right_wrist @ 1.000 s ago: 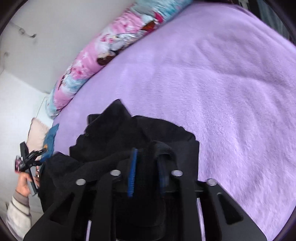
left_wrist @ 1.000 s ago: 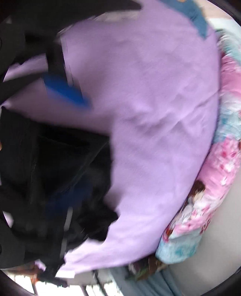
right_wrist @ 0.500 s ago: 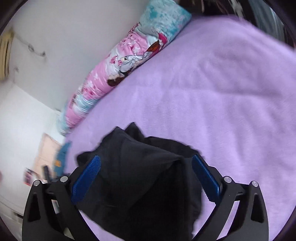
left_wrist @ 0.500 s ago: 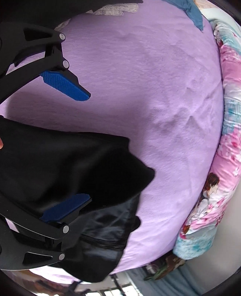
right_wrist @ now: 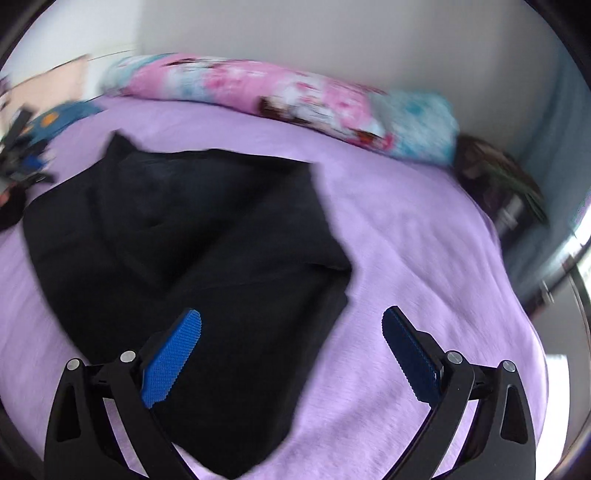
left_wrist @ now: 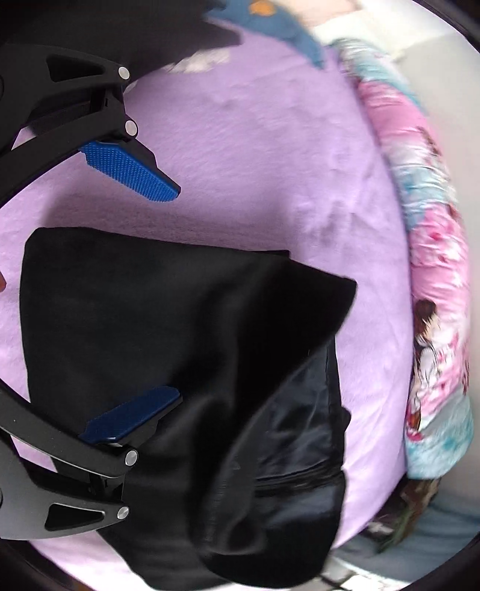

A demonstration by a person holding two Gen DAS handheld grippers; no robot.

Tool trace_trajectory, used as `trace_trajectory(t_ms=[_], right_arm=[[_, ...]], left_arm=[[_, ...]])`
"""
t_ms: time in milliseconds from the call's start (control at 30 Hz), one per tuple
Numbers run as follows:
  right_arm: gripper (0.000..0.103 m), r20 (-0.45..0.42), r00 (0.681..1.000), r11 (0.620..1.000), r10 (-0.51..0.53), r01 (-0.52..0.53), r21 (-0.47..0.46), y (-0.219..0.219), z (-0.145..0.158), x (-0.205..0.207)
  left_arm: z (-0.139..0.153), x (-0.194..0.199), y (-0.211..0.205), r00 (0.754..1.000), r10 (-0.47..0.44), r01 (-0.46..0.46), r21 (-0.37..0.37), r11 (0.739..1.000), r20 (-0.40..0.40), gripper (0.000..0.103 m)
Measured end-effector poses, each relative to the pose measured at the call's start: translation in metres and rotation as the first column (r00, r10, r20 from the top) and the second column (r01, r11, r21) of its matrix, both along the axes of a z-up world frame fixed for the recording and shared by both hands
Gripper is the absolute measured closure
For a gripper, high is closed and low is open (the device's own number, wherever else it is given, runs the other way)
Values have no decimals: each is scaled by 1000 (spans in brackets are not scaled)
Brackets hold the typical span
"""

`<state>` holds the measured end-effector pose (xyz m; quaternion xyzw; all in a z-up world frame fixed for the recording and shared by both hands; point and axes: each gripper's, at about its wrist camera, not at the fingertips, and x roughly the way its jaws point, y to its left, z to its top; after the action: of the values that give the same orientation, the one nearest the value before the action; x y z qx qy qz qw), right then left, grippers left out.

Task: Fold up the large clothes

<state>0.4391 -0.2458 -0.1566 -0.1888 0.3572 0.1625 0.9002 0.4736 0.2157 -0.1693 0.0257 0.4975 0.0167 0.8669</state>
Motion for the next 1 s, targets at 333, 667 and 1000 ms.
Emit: trace_trajectory(t_ms=[333, 667, 1000], right_arm=[[26, 10, 900, 861, 437, -415, -295, 112, -30, -29], [50, -33, 877, 772, 480, -439, -460, 154, -68, -23], [89, 6, 890, 722, 455, -365, -588, 173, -85, -12]], left_arm=[[-27, -20, -71, 975, -189, 174, 129, 976, 115, 6], [-63, -49, -87, 983, -116, 91, 171, 981, 144, 6], [-72, -42, -79, 984, -91, 74, 113, 991, 152, 5]])
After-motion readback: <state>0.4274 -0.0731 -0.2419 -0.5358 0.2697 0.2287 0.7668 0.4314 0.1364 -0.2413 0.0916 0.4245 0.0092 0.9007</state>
